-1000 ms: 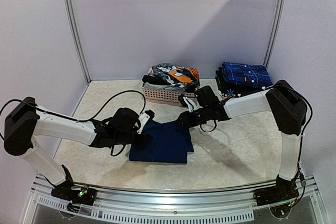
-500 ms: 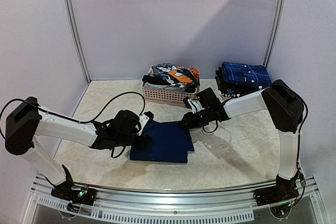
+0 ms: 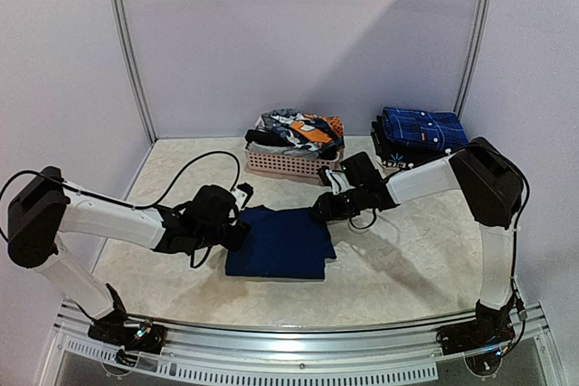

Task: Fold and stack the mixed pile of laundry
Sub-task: Smooth out the square-folded T-shirt at the center of the board, then pick up the square-folded T-shirt from the center of the board, then place the square-folded T-shirt at the corner of the board.

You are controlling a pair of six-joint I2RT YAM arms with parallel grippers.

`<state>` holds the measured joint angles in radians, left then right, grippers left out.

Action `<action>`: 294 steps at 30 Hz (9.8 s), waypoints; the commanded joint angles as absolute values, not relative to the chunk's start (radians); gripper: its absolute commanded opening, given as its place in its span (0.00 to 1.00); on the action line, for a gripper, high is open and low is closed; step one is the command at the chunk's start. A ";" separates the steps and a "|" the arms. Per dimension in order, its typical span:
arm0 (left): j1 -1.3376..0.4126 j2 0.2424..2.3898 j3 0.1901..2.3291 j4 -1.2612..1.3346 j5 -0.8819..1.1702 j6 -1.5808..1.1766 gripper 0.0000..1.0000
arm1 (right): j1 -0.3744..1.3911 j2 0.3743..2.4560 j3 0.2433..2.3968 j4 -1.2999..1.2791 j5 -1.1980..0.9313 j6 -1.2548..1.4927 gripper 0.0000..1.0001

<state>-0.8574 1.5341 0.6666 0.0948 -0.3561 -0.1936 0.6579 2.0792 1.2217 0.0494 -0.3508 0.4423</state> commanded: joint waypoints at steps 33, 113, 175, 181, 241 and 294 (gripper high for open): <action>-0.661 1.680 0.770 0.133 -0.244 -0.227 0.53 | 0.659 1.761 0.896 0.054 -0.417 0.604 0.75; -0.703 1.669 0.528 0.245 -0.196 -0.391 0.50 | 0.721 2.182 0.901 0.812 -0.616 1.072 0.00; -0.703 1.001 0.266 0.214 -0.284 -0.330 1.00 | 0.455 1.911 1.573 -0.765 0.489 0.081 0.00; -0.704 0.999 0.262 0.219 -0.283 -0.326 1.00 | 0.447 1.955 1.704 -0.788 0.512 0.032 0.00; -0.704 1.063 0.286 0.222 -0.258 -0.327 0.98 | 0.319 2.214 2.591 -0.988 0.543 -0.157 0.00; -0.704 1.212 0.341 0.251 -0.228 -0.323 0.96 | -0.078 2.520 2.565 -0.770 0.450 0.118 0.00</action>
<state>-0.6975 1.2007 0.3237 0.2272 -0.2401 -0.3328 -0.0513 2.4935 2.5877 -0.7856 0.4210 0.0559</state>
